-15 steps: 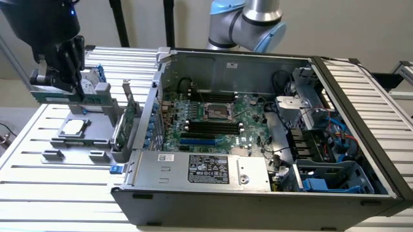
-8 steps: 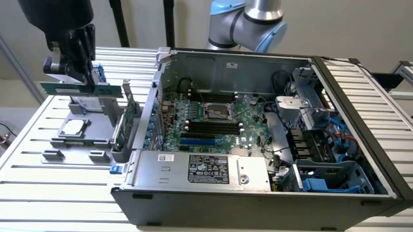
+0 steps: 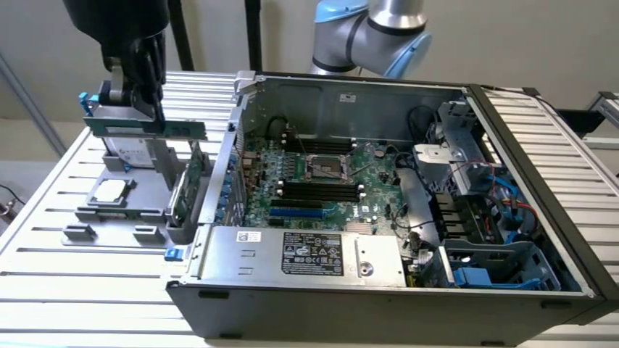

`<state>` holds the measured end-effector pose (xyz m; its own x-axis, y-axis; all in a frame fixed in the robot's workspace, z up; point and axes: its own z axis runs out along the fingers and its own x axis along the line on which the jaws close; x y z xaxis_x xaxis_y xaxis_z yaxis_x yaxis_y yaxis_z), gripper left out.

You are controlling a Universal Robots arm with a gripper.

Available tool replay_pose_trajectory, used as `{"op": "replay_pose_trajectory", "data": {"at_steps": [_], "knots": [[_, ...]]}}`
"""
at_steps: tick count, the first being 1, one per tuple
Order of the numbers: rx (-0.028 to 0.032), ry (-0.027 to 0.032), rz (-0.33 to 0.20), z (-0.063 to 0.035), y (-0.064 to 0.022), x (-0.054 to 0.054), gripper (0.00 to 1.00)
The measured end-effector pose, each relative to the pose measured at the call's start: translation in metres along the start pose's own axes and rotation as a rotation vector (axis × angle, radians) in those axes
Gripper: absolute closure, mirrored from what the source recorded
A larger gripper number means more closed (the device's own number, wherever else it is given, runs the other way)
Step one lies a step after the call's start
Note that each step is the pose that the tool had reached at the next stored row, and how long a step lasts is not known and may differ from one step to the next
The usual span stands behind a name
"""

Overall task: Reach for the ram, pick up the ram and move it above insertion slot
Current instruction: 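Pick up the ram and move it above insertion slot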

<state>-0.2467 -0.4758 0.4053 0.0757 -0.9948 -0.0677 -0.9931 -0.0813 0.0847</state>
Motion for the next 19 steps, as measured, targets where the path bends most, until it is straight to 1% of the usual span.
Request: {"op": "replay_pose_trajectory", "data": {"at_steps": [3,7,19], "knots": [[0.0003,-0.0082,-0.007,-0.0015,-0.0094,0.001,0.87],[0.0003,-0.0169,-0.017,-0.0031,-0.0218,0.002,0.87],[0.0001,-0.0384,-0.047,-0.0065,-0.0597,0.004,0.87]]}}
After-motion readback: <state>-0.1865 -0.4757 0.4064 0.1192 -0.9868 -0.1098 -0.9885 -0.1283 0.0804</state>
